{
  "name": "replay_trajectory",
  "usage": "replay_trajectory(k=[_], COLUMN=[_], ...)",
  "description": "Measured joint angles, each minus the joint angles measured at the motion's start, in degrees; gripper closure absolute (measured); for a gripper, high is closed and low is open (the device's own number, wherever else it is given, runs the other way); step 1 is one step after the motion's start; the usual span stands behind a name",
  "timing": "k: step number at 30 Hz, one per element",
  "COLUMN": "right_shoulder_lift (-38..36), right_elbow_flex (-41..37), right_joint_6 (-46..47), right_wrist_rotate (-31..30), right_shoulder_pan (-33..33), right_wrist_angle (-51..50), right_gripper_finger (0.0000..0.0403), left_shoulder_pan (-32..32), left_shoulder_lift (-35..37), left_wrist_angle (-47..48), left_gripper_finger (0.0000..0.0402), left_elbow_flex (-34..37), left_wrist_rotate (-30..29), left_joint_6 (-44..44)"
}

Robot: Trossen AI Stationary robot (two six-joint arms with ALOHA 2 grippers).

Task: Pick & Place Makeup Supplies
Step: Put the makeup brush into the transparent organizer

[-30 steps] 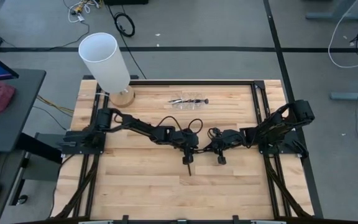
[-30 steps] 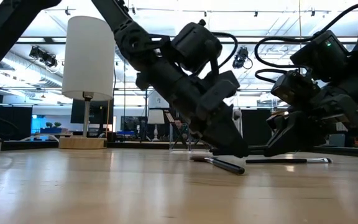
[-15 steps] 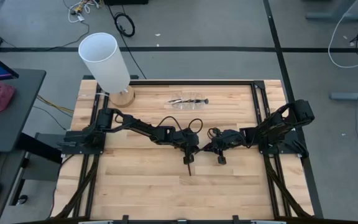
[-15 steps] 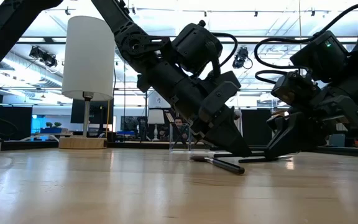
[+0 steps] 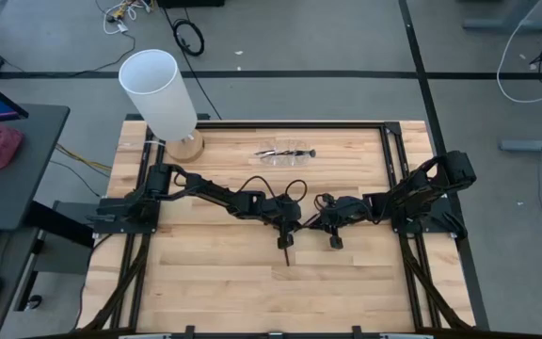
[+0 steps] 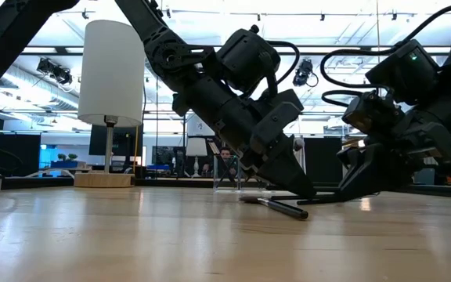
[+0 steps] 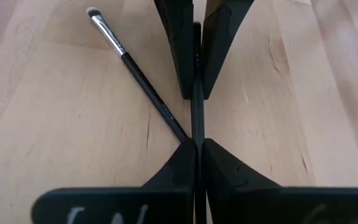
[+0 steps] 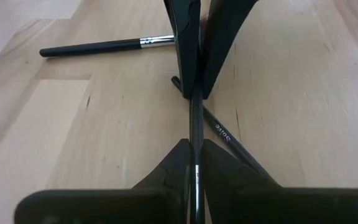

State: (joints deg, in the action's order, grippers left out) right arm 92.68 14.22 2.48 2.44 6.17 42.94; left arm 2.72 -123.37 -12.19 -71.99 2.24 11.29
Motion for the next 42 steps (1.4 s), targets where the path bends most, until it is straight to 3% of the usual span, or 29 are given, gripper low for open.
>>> replay_trajectory(k=[6, 18, 21, 27, 34, 39, 42], right_shoulder_lift=[-2.66, -17.43, -22.56, -30.94, -36.36, -38.25, -36.60], right_elbow_flex=[-0.02, 0.02, 0.09, 0.02, 0.04, 0.02, -0.99], right_joint_6=[-0.09, -0.03, 0.02, 0.04, -0.58, -1.46, -1.74], right_wrist_rotate=[-0.33, 0.07, 0.17, 0.20, -1.51, -9.48, -11.99], right_shoulder_pan=[-0.01, 0.04, 0.33, 3.42, 5.33, 5.31, 5.03], right_wrist_angle=[0.86, -5.15, -5.69, -10.07, -11.81, -16.25, -13.45], right_gripper_finger=[0.0352, 0.0269, 0.0261, 0.0267, 0.0276, 0.0273, 0.0273], left_shoulder_pan=[0.08, 0.07, -0.02, 0.11, 1.78, 5.78, 8.32], left_shoulder_lift=[0.00, 4.54, 8.08, 15.49, 25.83, 31.55, 33.09], left_wrist_angle=[-0.17, 2.02, 6.38, 18.41, 27.67, 35.39, 29.94], left_gripper_finger=[0.0386, 0.0387, 0.0387, 0.0387, 0.0387, 0.0387, 0.0387], left_elbow_flex=[0.00, 0.00, 0.02, 0.45, 0.42, 0.54, 4.77], left_wrist_rotate=[-2.02, -4.19, -9.47, -25.81, -30.70, -39.54, -44.17], left_joint_6=[0.06, 0.07, -0.39, -0.69, -1.91, -0.42, -0.08])
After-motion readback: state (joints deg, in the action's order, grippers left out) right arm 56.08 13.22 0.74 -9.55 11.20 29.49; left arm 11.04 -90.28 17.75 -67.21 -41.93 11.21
